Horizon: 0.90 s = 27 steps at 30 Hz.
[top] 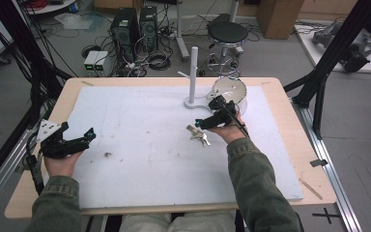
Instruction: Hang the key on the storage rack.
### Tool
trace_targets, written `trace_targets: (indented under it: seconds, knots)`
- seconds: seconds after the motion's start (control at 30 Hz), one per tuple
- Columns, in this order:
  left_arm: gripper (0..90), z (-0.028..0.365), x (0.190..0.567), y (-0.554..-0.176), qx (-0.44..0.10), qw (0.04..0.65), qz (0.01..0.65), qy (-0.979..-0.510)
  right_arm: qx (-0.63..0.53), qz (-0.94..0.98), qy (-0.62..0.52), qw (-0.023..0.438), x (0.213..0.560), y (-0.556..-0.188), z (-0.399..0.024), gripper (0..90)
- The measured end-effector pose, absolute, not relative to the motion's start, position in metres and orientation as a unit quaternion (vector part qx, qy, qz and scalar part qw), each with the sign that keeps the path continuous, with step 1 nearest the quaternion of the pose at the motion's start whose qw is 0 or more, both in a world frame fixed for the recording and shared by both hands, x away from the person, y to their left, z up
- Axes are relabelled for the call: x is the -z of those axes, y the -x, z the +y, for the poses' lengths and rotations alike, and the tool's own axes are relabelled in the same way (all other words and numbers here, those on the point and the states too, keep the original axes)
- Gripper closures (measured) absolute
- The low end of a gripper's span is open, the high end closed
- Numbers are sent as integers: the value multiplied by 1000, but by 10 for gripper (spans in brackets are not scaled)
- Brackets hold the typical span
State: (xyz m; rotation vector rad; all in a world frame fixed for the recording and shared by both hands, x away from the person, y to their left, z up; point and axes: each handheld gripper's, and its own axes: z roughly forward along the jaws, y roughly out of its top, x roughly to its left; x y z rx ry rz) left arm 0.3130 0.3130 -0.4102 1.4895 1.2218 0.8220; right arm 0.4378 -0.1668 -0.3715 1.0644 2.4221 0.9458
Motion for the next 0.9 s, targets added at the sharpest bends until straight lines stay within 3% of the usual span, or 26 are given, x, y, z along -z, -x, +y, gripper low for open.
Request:
trace_targets:
  seconds: [0.63,0.9]
  knots:
    - [19,312,411,-314,-336,500,503,-620,-285,872,-376,133,391,-456,-142,7]
    - [19,312,411,-315,-336,503,502,-618,-257,887,-371,97,406,-461,-133,34]
